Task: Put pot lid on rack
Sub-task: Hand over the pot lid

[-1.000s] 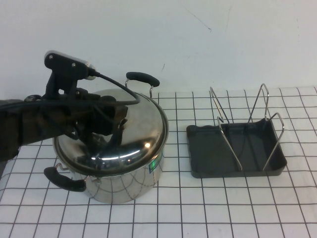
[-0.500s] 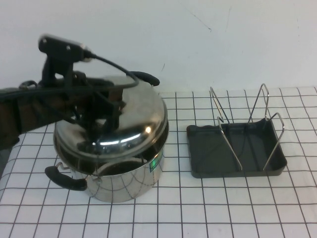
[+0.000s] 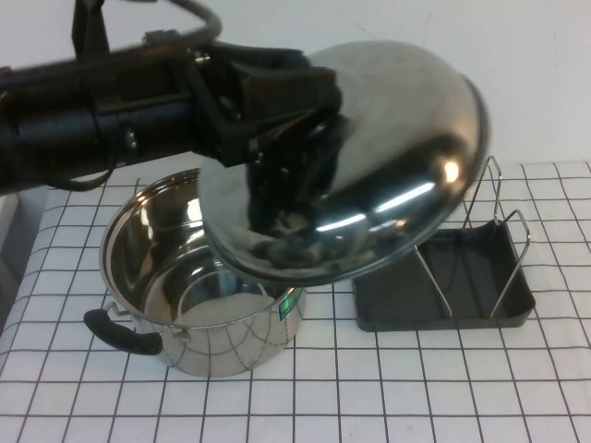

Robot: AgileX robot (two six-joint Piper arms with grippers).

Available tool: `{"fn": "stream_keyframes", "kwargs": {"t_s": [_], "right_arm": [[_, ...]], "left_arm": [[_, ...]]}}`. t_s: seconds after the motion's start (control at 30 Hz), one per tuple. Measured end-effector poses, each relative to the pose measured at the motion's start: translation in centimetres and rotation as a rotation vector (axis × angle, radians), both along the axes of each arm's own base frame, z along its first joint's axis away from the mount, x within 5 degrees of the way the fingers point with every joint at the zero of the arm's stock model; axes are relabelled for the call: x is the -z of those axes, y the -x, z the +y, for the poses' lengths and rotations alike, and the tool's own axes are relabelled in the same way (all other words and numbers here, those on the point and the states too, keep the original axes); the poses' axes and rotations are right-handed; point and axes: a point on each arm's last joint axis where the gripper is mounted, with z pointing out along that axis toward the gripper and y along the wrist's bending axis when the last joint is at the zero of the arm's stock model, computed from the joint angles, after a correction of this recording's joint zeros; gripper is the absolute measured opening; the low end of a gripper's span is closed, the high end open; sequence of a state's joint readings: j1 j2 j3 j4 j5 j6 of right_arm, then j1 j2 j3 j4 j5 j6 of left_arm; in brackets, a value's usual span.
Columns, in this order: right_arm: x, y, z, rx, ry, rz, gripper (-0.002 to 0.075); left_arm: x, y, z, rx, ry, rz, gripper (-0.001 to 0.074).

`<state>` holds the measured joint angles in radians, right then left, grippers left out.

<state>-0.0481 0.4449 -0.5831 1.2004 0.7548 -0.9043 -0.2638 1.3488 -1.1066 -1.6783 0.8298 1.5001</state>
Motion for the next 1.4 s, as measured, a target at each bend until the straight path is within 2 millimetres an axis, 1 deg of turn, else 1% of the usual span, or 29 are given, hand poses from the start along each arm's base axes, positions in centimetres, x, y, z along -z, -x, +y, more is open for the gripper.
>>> {"fn": "stream_keyframes", "kwargs": {"t_s": [0.03,0.07,0.13,0.27,0.3,0.33,0.4,0.47,0.53,0.6,0.7,0.8,1.03,1.17,1.4], "right_arm": [[-0.3,0.2,0.3,-0.035,-0.040,-0.012,0.0032],[-0.7,0.4,0.5,-0.064,-0.090,-0.019,0.0066],[-1.2,0.6,0.7,-0.099,-0.172,-0.020,0.0162],[-1.8,0.9,0.9,-0.138,-0.307,0.024,0.0467],[-2.0,0.9,0.9,-0.143,-0.345,0.041,0.0531],[-2.1,0.9,0.9,-0.147,-0.377,0.056,0.0570],[-2.4,1.0,0.9,-0.164,-0.456,0.091,0.0625],[-2.7,1.1,0.9,-0.176,-0.533,0.135,0.0645],[-2.8,1.1,0.9,-0.179,-0.575,0.171,0.0656],[-2.7,1.1,0.9,-0.173,-0.583,0.187,0.0660],[-2.7,1.0,0.8,-0.164,-0.585,0.195,0.0662],[-2.8,0.9,0.7,-0.153,-0.610,0.191,0.0662],[-3.4,0.8,0.4,-0.130,-0.623,0.126,0.0662],[-3.4,0.8,0.4,-0.128,-0.622,0.121,0.0662],[-3.5,0.5,0.1,-0.079,-0.667,0.135,0.0662]], "left_arm": [[-0.3,0.2,-0.3,0.019,0.012,0.011,0.0323],[-0.7,0.5,-0.8,0.043,0.024,0.021,0.0323],[-1.3,1.0,-1.7,0.078,0.039,0.032,0.0323],[-2.3,2.3,-3.6,0.159,0.057,0.030,0.0323],[-2.5,2.8,-4.1,0.182,0.058,0.026,0.0323],[-2.6,3.1,-4.5,0.200,0.059,0.027,0.0323],[-2.7,4.1,-5.7,0.243,0.060,0.026,0.0323],[-2.7,4.7,-6.7,0.257,0.057,0.026,0.0323],[-2.7,5.4,-7.7,0.259,0.053,0.028,0.0323],[-2.7,5.9,-8.4,0.259,0.050,0.028,0.0323],[-3.1,6.3,-8.9,0.260,0.053,0.016,0.0323],[-3.9,6.2,-8.8,0.240,0.060,-0.018,0.0323],[-5.9,5.1,-8.4,0.102,0.092,-0.067,0.0323],[-6.8,5.1,-8.3,0.091,0.111,-0.086,0.0323],[-7.1,5.2,-8.3,0.096,0.123,-0.081,0.0323]]}}
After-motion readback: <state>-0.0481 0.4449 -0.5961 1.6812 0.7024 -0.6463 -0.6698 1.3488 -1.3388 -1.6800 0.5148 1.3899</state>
